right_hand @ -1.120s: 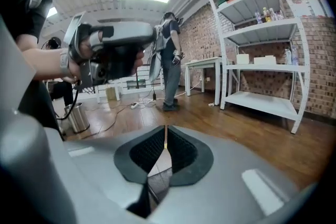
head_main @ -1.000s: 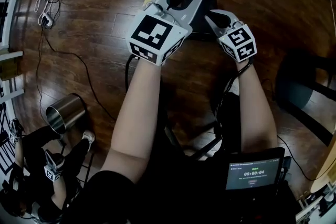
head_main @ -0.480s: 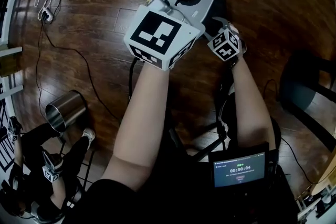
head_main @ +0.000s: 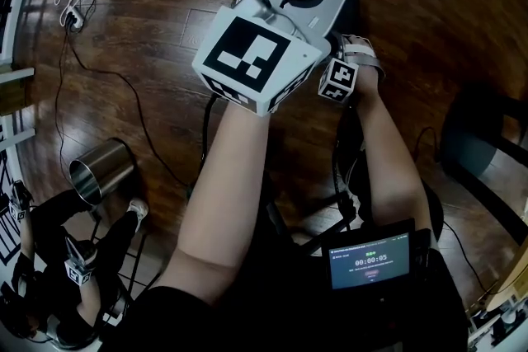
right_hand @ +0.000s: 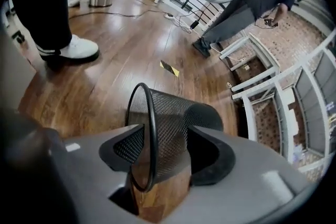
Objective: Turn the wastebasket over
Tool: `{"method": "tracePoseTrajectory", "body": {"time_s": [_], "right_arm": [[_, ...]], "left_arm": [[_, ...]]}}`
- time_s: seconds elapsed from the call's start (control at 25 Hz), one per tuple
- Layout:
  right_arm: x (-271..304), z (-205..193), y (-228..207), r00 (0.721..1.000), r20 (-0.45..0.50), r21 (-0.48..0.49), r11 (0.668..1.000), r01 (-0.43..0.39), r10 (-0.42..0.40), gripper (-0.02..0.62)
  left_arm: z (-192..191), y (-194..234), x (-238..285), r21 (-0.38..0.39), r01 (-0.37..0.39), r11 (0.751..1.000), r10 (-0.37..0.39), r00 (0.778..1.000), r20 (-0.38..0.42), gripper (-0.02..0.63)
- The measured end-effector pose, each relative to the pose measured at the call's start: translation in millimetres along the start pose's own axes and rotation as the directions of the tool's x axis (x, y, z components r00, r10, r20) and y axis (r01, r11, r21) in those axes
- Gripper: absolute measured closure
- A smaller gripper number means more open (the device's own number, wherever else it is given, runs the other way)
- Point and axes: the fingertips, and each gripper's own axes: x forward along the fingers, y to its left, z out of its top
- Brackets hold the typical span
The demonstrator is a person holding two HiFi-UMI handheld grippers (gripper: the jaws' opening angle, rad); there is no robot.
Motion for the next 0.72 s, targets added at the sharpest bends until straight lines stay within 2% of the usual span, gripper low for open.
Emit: {"method": "tracePoseTrajectory", "body": {"time_s": [0.12, 0.28, 0.32, 0.4, 0.56, 0.72], "right_arm": [[4, -8, -6, 0.997, -0.035, -0.037, 0.997, 0.069, -0.07, 0.334], [9, -6, -12, 0.99, -0.061, -0.021, 0.992, 0.122, -0.123, 0.333], [12, -3, -13, 0.987, -0.061, -0.021, 0.989, 0.148, -0.149, 0.341], [13, 3, -19, 0.977, -0.068, -0.041, 0.979, 0.202, -0.204, 0.406], [16, 0, -23, 0.964, -0.094, -0.098, 0.966, 0.241, -0.25, 0.437], [9, -7, -36, 0.961, -0.082, -0.041, 0.965, 0.26, -0.263, 0.473]], "left_arm": [[7, 0, -1, -0.008, -0.01, 1.0, 0.011, 1.0, 0.004, 0.603], [15, 5, -5, -0.039, -0.023, 0.999, 0.024, 1.0, 0.011, 0.603], [13, 6, -6, -0.039, -0.021, 0.999, 0.021, 1.0, 0.01, 0.603], [8, 7, -7, -0.034, -0.014, 0.999, 0.014, 1.0, 0.005, 0.603], [6, 11, -10, -0.032, -0.02, 0.999, 0.02, 1.0, 0.006, 0.603], [8, 8, -9, -0.036, -0.016, 0.999, 0.017, 1.0, 0.016, 0.603]]}}
